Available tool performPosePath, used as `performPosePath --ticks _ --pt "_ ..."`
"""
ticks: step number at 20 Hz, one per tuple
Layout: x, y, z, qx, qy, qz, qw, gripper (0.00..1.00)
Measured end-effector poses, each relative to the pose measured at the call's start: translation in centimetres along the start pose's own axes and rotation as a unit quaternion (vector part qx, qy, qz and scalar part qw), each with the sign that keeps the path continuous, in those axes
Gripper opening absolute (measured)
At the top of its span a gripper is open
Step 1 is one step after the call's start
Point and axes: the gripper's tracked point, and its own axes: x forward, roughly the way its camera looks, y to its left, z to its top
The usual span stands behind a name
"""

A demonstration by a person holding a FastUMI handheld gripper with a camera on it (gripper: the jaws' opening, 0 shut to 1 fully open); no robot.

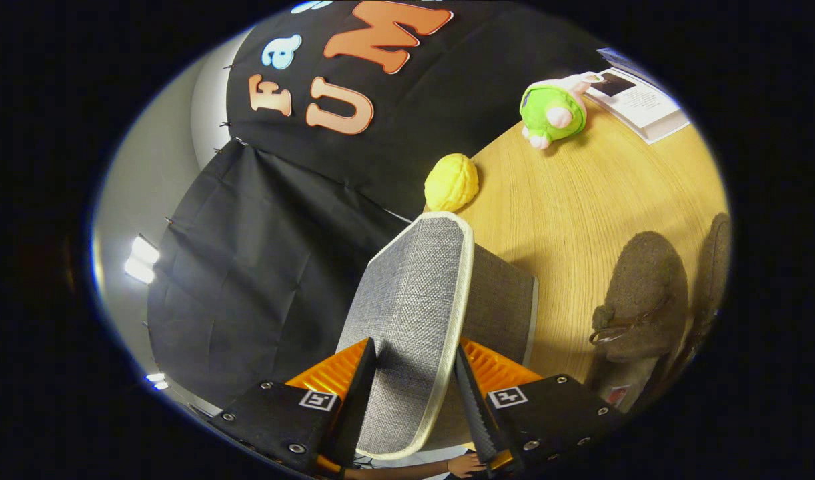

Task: Open the storage box then place both shoes into the box .Put the left shoe in first, then the right shoe, with the right side of both shoes facing outward in a uniform manner.

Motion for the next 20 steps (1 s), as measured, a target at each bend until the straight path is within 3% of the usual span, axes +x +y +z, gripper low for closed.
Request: performPosePath --ticks 3,9,16,20 --pt "-0.3 -0.5 0.9 0.003 -0.013 -0.008 1.000 0.38" --pt "-0.4 1.9 2.0 0.038 -0.022 0.003 0.999 0.08" --pt "-0.5 6.6 4.5 0.016 -0.064 0.021 0.998 0.04" --pt "-0.4 13.0 5.4 0.016 -0.081 0.085 0.993 0.06"
